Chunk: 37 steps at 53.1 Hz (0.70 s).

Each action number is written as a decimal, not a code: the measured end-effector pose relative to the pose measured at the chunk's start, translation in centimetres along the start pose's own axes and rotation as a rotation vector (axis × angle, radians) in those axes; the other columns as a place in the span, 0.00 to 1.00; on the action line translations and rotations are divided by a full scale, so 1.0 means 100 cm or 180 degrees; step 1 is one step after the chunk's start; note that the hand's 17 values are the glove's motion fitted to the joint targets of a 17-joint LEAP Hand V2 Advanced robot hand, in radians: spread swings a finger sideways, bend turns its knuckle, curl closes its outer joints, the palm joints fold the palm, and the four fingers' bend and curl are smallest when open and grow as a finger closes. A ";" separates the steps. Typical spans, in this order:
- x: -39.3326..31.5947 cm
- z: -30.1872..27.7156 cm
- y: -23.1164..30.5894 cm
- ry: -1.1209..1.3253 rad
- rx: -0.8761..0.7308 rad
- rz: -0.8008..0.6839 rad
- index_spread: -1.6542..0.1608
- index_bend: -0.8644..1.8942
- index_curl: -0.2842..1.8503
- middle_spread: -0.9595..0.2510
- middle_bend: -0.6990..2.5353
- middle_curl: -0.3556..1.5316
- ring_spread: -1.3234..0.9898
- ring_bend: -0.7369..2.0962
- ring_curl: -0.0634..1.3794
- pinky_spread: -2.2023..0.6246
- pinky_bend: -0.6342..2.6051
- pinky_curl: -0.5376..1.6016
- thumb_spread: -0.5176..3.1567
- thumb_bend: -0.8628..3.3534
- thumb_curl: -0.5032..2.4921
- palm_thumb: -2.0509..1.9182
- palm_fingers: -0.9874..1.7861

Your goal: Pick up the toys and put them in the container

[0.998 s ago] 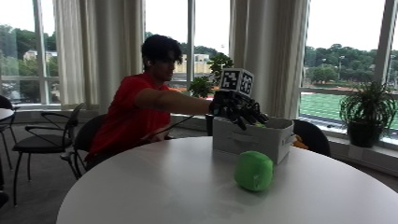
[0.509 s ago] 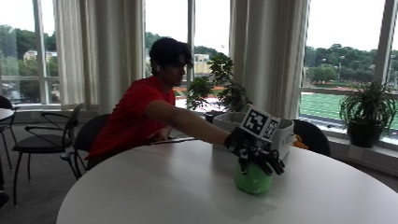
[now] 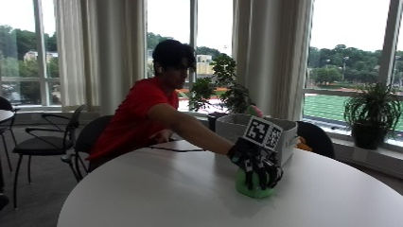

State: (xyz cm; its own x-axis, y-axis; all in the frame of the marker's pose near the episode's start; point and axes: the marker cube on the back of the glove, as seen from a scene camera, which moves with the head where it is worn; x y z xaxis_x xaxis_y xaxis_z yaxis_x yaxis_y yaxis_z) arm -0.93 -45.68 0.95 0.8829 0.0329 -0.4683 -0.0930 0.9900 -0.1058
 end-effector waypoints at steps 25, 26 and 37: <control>0.003 -0.050 0.041 -0.0387 0.0525 -0.0071 0.67 0.48 0.32 0.45 0.39 0.50 0.36 0.59 0.33 0.65 0.53 0.39 0.32 0.24 0.40 0.69 0.67; 0.003 -0.057 0.045 -0.0402 0.0551 -0.0084 0.66 0.48 0.32 0.44 0.39 0.50 0.36 0.58 0.33 0.65 0.52 0.39 0.32 0.24 0.40 0.69 0.67; 0.000 -0.157 0.095 -0.0565 0.0991 -0.0277 0.66 0.50 0.37 0.41 0.40 0.55 0.35 0.59 0.35 0.65 0.52 0.40 0.28 0.23 0.43 0.69 0.68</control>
State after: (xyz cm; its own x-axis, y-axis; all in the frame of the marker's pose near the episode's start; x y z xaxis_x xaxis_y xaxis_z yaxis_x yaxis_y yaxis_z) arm -9.07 -38.43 -13.79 0.9500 -0.0571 -0.3070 0.1064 0.9835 0.1463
